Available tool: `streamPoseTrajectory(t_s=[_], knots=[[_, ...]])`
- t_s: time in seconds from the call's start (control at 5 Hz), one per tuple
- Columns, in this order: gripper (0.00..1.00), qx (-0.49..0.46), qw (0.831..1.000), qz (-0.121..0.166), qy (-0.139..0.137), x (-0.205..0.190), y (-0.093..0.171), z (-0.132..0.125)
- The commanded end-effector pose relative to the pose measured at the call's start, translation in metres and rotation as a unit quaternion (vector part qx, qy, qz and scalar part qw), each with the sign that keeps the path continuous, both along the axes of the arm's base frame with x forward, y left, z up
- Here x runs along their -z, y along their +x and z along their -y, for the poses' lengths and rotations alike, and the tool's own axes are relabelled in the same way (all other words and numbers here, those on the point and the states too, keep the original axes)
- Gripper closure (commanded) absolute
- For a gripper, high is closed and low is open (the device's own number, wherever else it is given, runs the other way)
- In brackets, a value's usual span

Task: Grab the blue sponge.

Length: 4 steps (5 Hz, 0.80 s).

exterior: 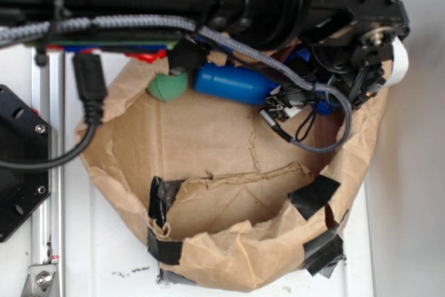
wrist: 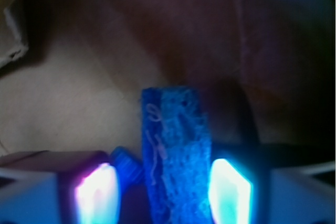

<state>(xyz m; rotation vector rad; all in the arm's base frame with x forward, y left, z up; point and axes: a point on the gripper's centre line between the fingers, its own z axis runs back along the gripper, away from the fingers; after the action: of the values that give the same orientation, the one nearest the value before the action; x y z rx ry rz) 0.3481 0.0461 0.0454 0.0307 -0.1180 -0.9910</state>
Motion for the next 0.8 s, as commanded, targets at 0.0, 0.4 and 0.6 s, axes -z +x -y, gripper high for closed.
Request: streamPoseTrajectory(t_s=[0.0,0.4,0.6], knots=[[1.00,0.023,0.999,0.037,0.015,-0.0197,0.0044,0.0037],[1.00,0.033,0.999,0.036,0.016,-0.0226,0.0011,0.0050],[1.00,0.039,0.999,0.034,0.017,-0.0255,-0.0021,0.0079]])
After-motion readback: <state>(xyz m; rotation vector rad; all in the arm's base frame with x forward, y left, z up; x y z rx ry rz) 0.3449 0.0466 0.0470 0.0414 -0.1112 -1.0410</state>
